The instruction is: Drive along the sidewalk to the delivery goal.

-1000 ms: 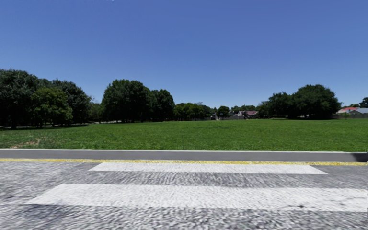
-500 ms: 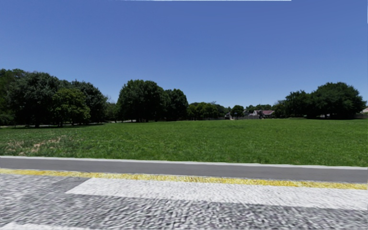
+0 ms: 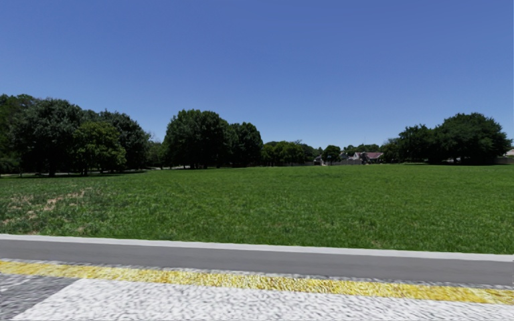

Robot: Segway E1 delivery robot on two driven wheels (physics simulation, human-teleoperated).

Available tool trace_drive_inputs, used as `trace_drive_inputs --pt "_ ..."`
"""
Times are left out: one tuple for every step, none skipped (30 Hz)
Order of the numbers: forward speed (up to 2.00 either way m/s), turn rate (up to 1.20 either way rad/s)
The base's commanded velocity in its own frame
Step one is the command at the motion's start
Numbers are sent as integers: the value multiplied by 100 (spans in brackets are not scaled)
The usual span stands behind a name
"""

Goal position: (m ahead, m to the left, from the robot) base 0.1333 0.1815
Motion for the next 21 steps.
trace_drive_inputs --pt "0 0" --pt "0 0" --pt "0 0" --pt "0 0" --pt "0 0" --pt "0 0" --pt "0 0" --pt "0 0" --pt "0 0" --pt "0 0" --pt "0 0" --pt "0 0" --pt "0 0" --pt "0 0" --pt "0 0" --pt "0 0" --pt "0 0" --pt "0 0" --pt "0 0" --pt "0 0" --pt "0 0"
